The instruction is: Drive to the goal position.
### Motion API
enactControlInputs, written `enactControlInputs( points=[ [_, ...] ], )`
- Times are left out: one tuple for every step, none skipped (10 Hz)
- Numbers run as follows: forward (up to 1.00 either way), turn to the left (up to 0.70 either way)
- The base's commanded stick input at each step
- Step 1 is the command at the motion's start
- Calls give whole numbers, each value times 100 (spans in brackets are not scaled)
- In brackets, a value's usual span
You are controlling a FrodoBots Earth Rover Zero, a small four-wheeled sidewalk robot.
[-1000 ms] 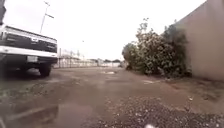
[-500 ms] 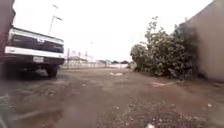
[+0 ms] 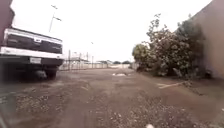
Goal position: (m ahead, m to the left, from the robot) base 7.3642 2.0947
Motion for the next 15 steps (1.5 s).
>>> enactControlInputs(
  points=[
    [45,0],
    [45,0],
    [45,0],
    [45,0],
    [45,0],
    [45,0],
    [45,0],
    [45,0],
    [45,0],
    [45,0],
    [45,0],
    [45,0],
    [45,0],
    [45,0],
    [45,0]
  ],
)
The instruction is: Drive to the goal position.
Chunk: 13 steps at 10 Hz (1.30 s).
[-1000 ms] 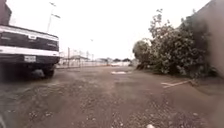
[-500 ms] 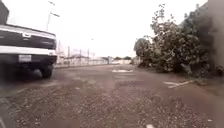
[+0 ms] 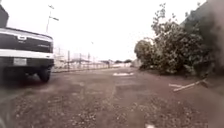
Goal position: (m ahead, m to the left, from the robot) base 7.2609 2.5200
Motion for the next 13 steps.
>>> enactControlInputs(
  points=[
    [45,2],
    [45,15],
    [45,27],
    [45,27],
    [45,27],
    [45,20],
    [45,10],
    [45,2],
    [45,0],
    [45,0],
    [45,0],
    [45,0],
    [45,0]
  ],
)
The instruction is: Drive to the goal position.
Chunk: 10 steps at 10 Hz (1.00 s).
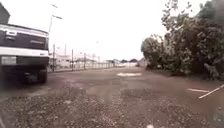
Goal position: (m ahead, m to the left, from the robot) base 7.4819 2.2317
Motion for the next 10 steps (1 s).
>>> enactControlInputs(
  points=[
    [45,0],
    [45,0],
    [45,0],
    [45,0],
    [45,0],
    [45,0],
    [45,0],
    [45,0],
    [45,0],
    [53,0]
  ],
)
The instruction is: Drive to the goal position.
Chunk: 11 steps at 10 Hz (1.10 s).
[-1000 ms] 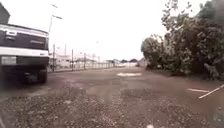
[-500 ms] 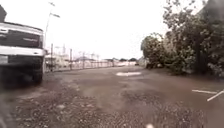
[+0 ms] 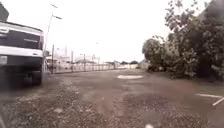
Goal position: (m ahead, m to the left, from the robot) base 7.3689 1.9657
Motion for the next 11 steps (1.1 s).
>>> enactControlInputs(
  points=[
    [60,0],
    [60,0],
    [60,0],
    [60,0],
    [60,0],
    [60,0],
    [60,0],
    [60,0],
    [60,0],
    [60,0],
    [60,2]
  ],
)
